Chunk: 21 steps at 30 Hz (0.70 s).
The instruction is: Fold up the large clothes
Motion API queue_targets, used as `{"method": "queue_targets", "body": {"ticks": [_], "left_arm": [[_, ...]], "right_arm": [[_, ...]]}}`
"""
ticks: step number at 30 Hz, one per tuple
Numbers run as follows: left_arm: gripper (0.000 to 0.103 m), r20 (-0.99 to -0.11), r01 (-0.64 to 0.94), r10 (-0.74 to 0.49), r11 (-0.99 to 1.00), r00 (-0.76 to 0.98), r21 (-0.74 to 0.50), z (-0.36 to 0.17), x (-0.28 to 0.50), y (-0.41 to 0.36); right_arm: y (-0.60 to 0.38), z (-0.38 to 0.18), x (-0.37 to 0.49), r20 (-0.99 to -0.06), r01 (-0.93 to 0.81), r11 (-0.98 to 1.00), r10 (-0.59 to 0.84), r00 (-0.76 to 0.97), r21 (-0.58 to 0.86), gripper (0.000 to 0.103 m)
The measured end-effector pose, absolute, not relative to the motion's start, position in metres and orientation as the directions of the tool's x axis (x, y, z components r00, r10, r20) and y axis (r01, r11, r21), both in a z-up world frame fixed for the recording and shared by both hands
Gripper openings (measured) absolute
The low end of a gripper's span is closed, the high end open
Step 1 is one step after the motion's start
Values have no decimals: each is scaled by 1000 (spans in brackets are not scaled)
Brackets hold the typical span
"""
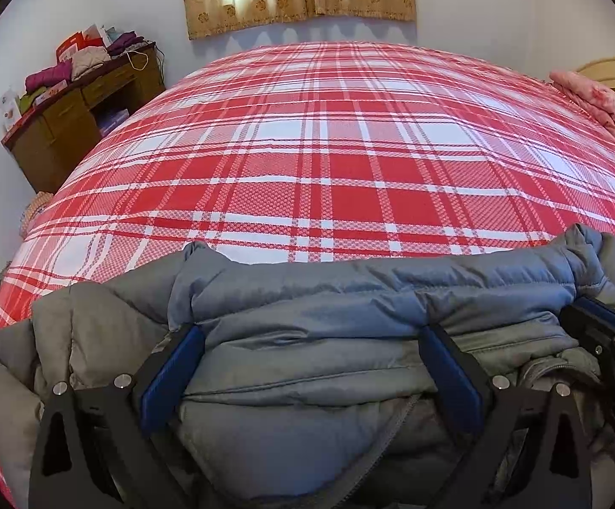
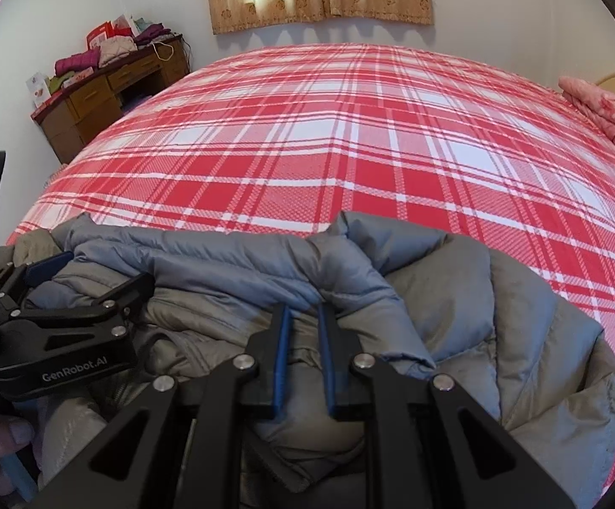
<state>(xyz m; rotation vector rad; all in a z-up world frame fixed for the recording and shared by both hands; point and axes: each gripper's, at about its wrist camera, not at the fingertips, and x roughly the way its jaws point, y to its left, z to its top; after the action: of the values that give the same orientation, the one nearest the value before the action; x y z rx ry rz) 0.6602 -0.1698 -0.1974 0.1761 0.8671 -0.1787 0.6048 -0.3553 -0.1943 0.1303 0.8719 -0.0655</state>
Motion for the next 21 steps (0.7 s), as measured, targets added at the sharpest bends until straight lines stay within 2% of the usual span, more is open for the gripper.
{"method": "queue_targets", "body": {"ticks": [21], "left_arm": [[102,-769,227,-82,970,634,84,-199,661,-172]], "right_arm": [[-351,-197,608,-773,114,992,-29,633,55,17]]}}
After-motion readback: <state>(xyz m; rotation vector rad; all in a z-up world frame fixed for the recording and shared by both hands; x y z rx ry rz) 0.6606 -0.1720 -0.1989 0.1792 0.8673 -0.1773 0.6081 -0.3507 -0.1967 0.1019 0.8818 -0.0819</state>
